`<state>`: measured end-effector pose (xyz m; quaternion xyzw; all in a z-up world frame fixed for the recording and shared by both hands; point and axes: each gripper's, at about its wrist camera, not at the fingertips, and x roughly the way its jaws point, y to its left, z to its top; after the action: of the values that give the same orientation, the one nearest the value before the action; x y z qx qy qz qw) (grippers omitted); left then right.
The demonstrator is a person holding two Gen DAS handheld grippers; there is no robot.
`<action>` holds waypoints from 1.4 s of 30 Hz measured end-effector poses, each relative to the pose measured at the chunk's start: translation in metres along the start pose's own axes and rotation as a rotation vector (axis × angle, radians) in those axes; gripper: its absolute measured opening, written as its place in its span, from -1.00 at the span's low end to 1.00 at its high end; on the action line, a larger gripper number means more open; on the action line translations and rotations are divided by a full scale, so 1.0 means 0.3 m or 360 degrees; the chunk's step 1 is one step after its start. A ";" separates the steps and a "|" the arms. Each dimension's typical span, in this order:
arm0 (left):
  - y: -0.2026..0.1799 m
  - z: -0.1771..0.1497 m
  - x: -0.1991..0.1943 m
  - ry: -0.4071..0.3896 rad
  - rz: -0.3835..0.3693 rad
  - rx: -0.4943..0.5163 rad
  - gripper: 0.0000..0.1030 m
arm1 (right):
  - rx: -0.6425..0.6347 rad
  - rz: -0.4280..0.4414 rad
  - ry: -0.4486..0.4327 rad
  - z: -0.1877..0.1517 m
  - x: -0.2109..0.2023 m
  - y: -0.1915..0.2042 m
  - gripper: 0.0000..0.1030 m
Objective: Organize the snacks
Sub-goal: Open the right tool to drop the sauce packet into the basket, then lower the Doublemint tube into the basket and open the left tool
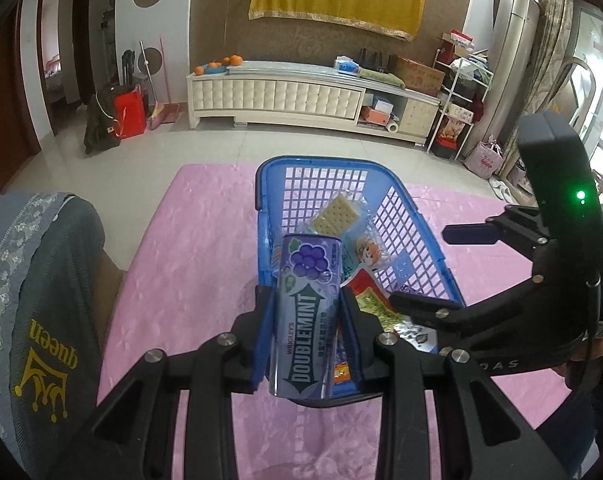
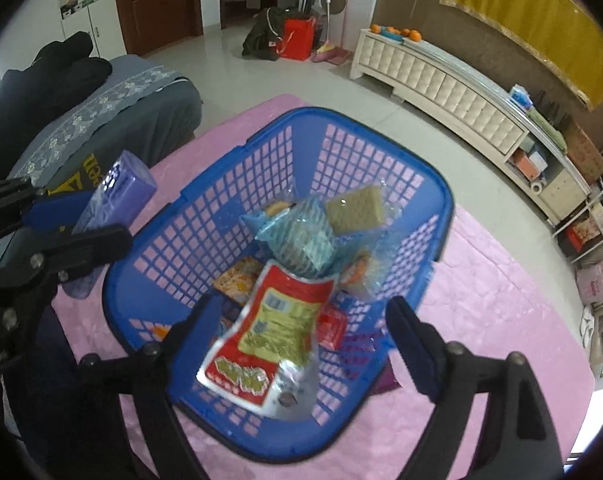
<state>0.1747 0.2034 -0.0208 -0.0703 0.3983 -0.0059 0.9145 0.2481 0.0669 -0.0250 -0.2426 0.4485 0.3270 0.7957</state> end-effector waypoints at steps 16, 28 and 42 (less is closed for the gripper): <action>-0.097 0.024 0.086 0.0106 -0.0015 0.0073 -0.42 | 0.0212 -0.0053 -0.0047 -0.097 -0.075 -0.153 0.70; -0.058 0.007 0.235 0.0250 0.0012 0.0051 -0.42 | 0.0268 -0.0007 0.0015 -0.114 0.021 -0.193 0.70; -0.057 -0.035 0.267 0.0304 0.0028 0.0053 -0.40 | 0.0283 0.0006 0.0044 -0.137 0.043 -0.213 0.70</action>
<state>0.2225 0.1799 -0.0840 -0.0508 0.4842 -0.0112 0.8734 0.2773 0.0001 -0.0500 -0.1746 0.4872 0.2839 0.8072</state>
